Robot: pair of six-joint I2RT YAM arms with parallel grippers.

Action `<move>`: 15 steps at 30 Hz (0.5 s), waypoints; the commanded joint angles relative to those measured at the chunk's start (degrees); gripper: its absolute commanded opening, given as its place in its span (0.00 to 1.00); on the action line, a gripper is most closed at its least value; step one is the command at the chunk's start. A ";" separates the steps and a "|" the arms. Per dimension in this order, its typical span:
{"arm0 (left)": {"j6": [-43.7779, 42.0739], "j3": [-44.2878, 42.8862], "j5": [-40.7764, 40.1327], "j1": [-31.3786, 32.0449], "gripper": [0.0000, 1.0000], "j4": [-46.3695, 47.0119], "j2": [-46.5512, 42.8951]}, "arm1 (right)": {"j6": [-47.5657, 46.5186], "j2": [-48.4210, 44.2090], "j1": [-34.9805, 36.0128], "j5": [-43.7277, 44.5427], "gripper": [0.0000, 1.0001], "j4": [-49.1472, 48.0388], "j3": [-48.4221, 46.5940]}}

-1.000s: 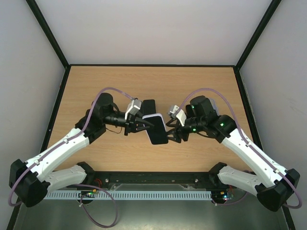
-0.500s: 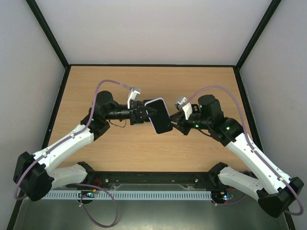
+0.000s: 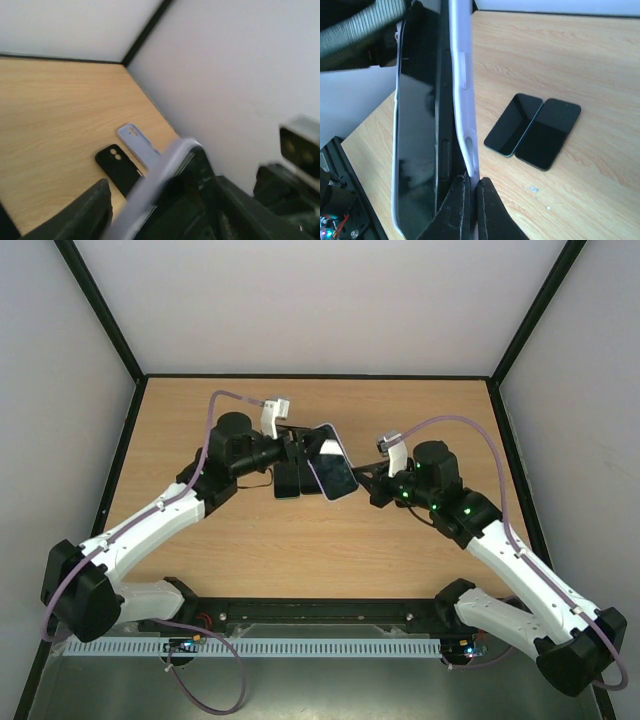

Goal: Take the phone out of the phone case

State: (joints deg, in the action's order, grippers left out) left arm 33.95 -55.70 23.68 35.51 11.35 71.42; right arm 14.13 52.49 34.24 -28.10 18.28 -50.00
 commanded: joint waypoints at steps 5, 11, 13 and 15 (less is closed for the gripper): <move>1.40 4.18 -17.42 -0.91 0.65 2.25 -4.39 | 7.13 1.19 -3.67 -0.88 0.02 -1.87 2.82; 1.11 11.07 -22.09 1.51 0.66 1.84 -8.94 | 9.23 6.33 -5.54 1.76 0.02 1.83 3.25; 0.76 13.53 -22.67 3.16 0.65 2.11 -9.55 | 8.31 8.08 -5.59 2.47 0.02 3.57 2.91; 0.52 15.58 -23.20 5.11 0.64 1.86 -9.71 | 6.49 9.33 -5.67 2.53 0.02 4.67 2.74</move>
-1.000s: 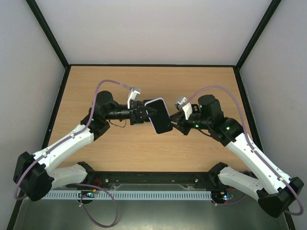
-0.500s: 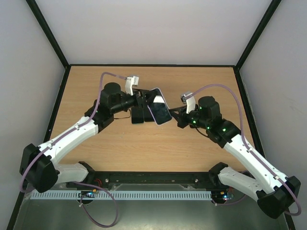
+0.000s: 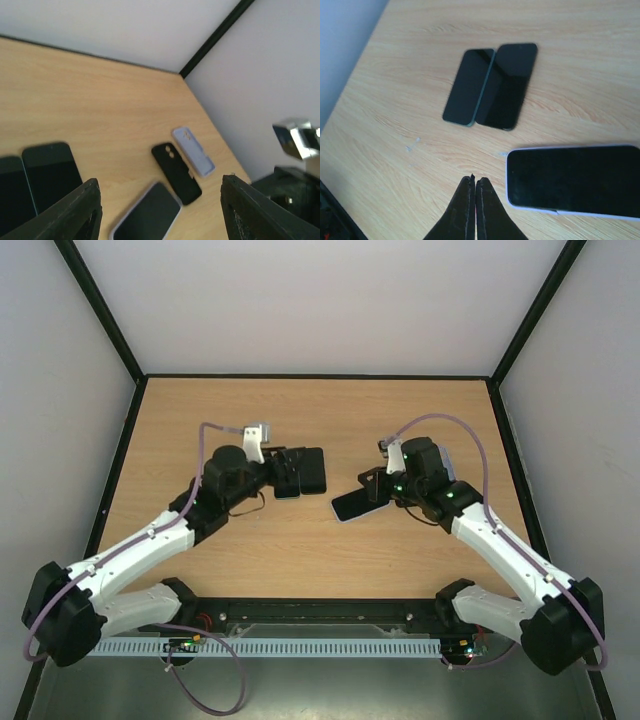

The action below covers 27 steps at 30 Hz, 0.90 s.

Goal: Take the phone out of the phone case

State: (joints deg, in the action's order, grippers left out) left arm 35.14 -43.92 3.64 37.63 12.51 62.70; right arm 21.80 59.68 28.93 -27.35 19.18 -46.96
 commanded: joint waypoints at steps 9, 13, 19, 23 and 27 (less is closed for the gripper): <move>-2.64 12.46 -6.32 14.94 0.71 -2.35 -0.45 | -29.42 2.22 -0.45 10.32 0.31 8.68 -9.30; -1.31 14.91 -7.29 18.06 0.72 -3.13 -0.33 | -43.21 3.68 -0.66 10.47 0.67 11.92 -8.91; 0.42 18.64 -6.73 20.05 0.72 -2.16 -3.61 | -57.49 15.52 -1.32 8.42 0.92 19.31 -11.21; -0.08 19.74 -5.22 20.12 0.73 -3.15 -5.87 | -63.24 24.37 -2.99 7.51 0.99 21.93 -15.79; -0.52 20.11 -2.89 20.07 0.74 -3.30 -6.36 | -70.41 33.61 -3.50 6.96 0.97 26.83 -21.30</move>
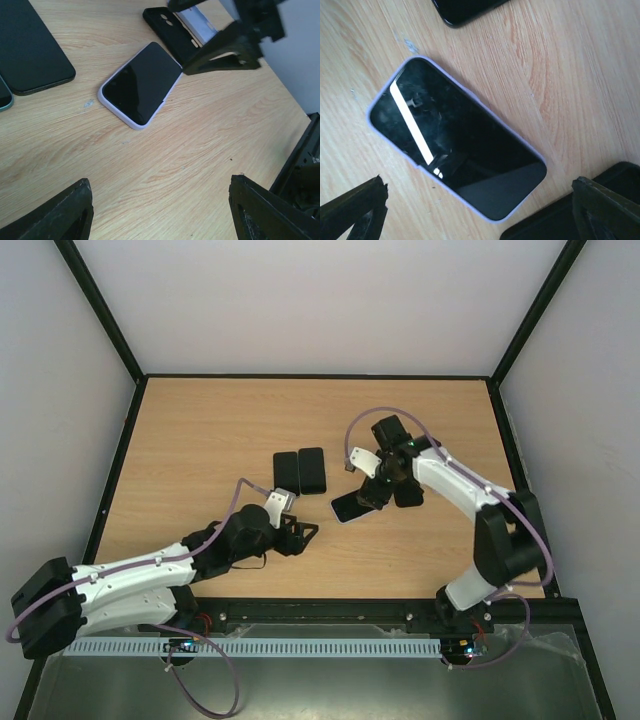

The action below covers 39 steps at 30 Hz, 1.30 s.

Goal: Take the phone out of the phone case

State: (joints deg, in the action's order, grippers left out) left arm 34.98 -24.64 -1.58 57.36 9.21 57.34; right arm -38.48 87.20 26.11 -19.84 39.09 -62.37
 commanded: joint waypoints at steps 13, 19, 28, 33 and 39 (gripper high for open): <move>-4.18 -2.90 7.64 0.38 0.75 -4.07 -0.26 | -19.94 27.11 -2.77 -0.25 0.98 18.50 -19.29; -6.57 -2.85 7.47 -0.11 0.77 -5.96 -1.38 | -22.19 28.41 -3.34 -2.08 0.97 28.74 -18.36; -6.05 0.71 7.61 -3.89 0.77 -3.68 -4.45 | -10.20 14.18 0.16 -7.76 0.91 21.57 -2.68; -2.33 2.77 6.52 -7.98 0.78 -2.29 -5.83 | -6.95 7.48 6.36 -9.66 0.91 19.38 2.74; 3.93 2.36 7.82 -12.18 0.78 -3.03 -0.24 | -7.59 8.83 6.50 -17.16 0.89 23.52 -0.67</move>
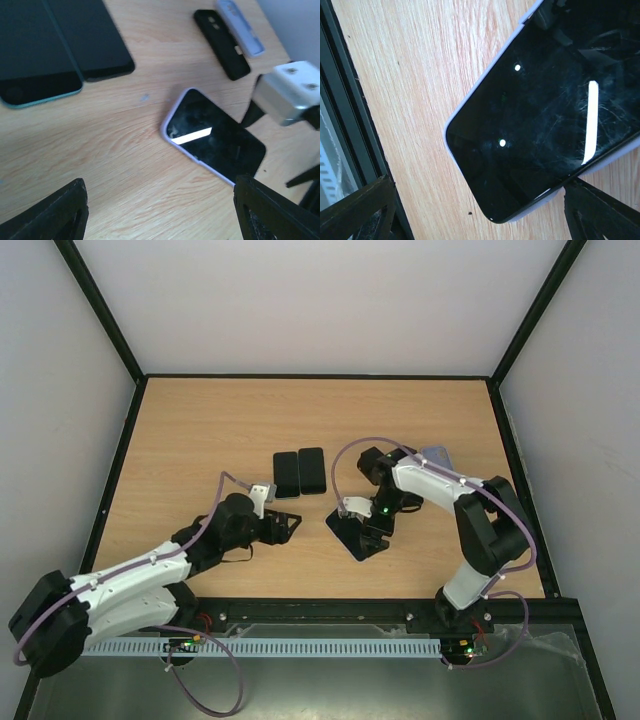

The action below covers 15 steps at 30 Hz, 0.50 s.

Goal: Take the phone out of the phone case

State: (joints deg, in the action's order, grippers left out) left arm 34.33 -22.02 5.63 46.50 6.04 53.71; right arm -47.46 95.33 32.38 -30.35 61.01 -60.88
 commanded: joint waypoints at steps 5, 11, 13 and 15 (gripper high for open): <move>7.49 -0.87 -0.38 -1.32 0.79 0.22 7.10 | 3.00 2.68 0.23 -9.16 0.85 1.44 -3.24; 11.18 1.36 1.02 -1.50 0.79 6.61 12.15 | 2.31 4.06 1.23 -18.39 0.81 4.60 -7.83; 12.19 2.00 2.20 -1.50 0.79 9.41 14.02 | 1.99 4.90 1.43 -21.00 0.80 5.30 -9.02; 13.20 2.48 2.93 -1.50 0.79 11.90 15.85 | 2.07 6.11 1.75 -22.87 0.79 5.35 -9.92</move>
State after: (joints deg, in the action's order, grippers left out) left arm 44.25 -21.23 6.48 45.30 11.55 66.65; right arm -44.51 99.26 32.93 -44.12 64.93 -68.10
